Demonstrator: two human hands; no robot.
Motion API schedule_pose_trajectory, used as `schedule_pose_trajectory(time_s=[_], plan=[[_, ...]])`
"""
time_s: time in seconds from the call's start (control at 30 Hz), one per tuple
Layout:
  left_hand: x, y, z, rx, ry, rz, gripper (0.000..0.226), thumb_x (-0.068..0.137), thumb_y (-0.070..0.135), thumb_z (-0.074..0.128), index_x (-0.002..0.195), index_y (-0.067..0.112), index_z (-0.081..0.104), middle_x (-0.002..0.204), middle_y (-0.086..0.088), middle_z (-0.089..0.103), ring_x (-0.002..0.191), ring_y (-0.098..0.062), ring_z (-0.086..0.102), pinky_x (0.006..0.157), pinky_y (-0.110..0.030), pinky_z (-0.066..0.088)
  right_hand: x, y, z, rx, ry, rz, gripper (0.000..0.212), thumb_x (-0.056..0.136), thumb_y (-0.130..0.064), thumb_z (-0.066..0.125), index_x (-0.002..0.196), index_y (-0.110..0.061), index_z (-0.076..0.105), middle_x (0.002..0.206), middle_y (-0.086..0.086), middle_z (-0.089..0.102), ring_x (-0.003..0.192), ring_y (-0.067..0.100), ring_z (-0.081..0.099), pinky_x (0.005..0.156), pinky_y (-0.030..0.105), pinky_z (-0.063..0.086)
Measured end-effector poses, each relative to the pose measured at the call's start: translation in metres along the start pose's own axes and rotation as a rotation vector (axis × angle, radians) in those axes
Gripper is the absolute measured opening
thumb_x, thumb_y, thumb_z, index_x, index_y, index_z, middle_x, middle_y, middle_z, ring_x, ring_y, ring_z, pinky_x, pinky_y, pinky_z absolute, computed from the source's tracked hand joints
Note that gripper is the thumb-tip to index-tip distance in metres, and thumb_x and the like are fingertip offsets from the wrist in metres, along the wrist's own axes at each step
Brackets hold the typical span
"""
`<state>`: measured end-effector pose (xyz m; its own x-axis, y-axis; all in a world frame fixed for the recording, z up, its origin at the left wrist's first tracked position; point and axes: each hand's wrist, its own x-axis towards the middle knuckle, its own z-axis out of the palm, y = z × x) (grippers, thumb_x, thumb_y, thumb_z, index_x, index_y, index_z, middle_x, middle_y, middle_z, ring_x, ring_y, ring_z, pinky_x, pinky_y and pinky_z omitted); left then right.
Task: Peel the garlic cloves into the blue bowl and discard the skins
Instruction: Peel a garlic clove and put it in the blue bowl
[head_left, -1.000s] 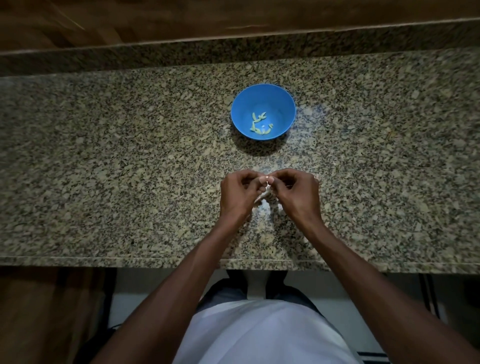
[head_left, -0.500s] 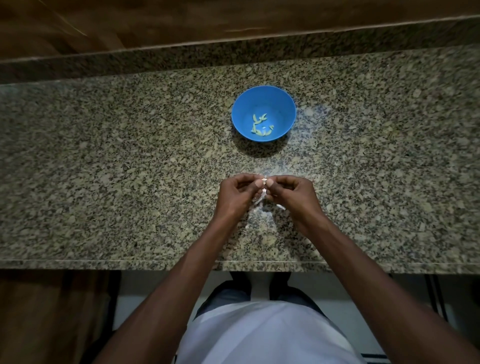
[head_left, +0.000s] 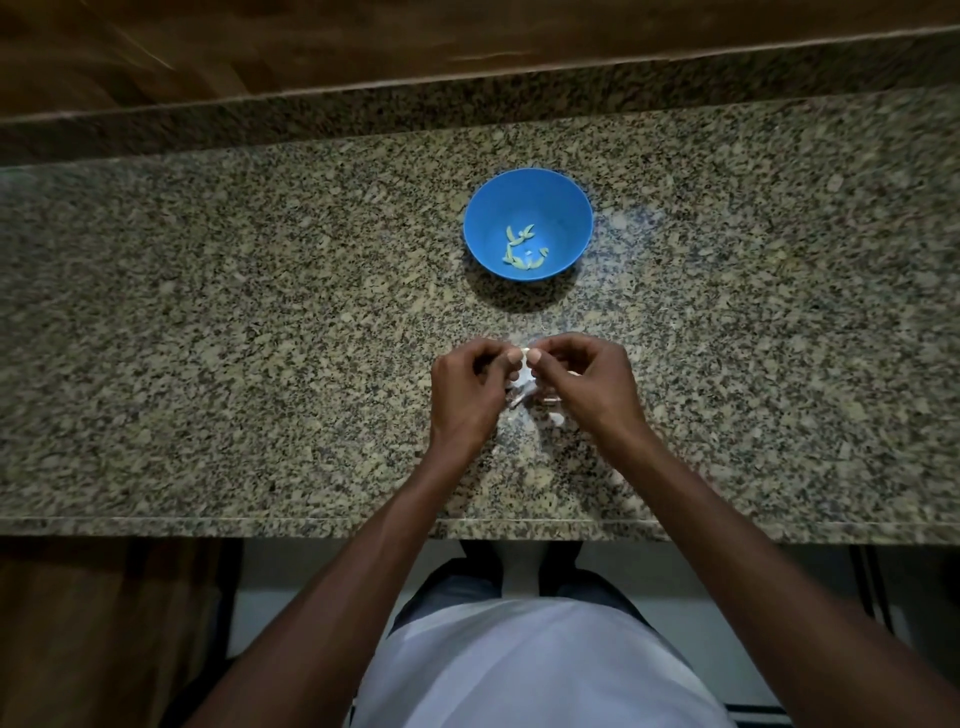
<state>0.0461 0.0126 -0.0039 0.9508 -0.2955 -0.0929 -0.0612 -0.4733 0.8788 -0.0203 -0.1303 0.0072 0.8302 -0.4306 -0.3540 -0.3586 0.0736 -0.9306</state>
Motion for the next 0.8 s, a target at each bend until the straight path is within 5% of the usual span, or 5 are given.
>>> schedule_pose_trajectory(time_s=[0.17,0.37,0.53,0.67,0.8], plan=[[-0.004,0.008,0.009,-0.429,-0.012,-0.345,0.019,0.098,0.021,0.072,0.106,0.004,0.076,0.086,-0.008,0.077,0.078,-0.016,0.073,0.076,-0.033,0.061,0.003,0.009,0.005,0.003,0.032,-0.101,0.010,0.094,-0.019,0.079,0.100,-0.012,0.079,0.092,0.003,0.079,0.089,0.020,0.078,0.072,0.047,0.066],[-0.003,0.010,0.012,-0.711,-0.069,-0.567,0.024,0.098,0.018,0.069,0.110,-0.002,0.074,0.081,-0.005,0.066,0.067,-0.008,0.056,0.072,-0.023,0.055,0.004,0.012,0.005,0.061,-0.028,-0.058,0.013,0.091,-0.016,0.081,0.102,-0.008,0.079,0.098,0.007,0.080,0.093,0.027,0.077,0.085,0.055,0.063],[-0.007,0.009,0.008,-0.614,-0.090,-0.523,0.020,0.100,0.019,0.067,0.111,0.003,0.073,0.078,0.000,0.068,0.065,-0.005,0.059,0.066,-0.022,0.055,0.003,0.006,-0.002,0.159,-0.146,0.079,0.017,0.088,-0.014,0.083,0.103,-0.006,0.080,0.095,0.012,0.080,0.087,0.023,0.076,0.085,0.045,0.064],[-0.006,0.010,0.000,-0.435,-0.111,-0.398,0.020,0.102,0.016,0.064,0.117,0.005,0.070,0.102,-0.005,0.075,0.085,-0.006,0.071,0.070,-0.018,0.057,0.008,-0.002,-0.008,0.217,-0.214,0.171,0.015,0.086,-0.009,0.083,0.099,-0.002,0.078,0.090,0.010,0.079,0.080,0.015,0.075,0.072,0.024,0.060],[-0.007,0.007,-0.002,-0.351,-0.117,-0.345,0.022,0.101,0.023,0.066,0.115,0.007,0.071,0.105,-0.005,0.076,0.096,-0.010,0.072,0.077,-0.022,0.058,0.014,-0.006,-0.010,0.191,-0.232,0.203,0.025,0.082,-0.008,0.086,0.103,0.002,0.076,0.097,0.014,0.079,0.083,0.018,0.075,0.076,0.026,0.061]])
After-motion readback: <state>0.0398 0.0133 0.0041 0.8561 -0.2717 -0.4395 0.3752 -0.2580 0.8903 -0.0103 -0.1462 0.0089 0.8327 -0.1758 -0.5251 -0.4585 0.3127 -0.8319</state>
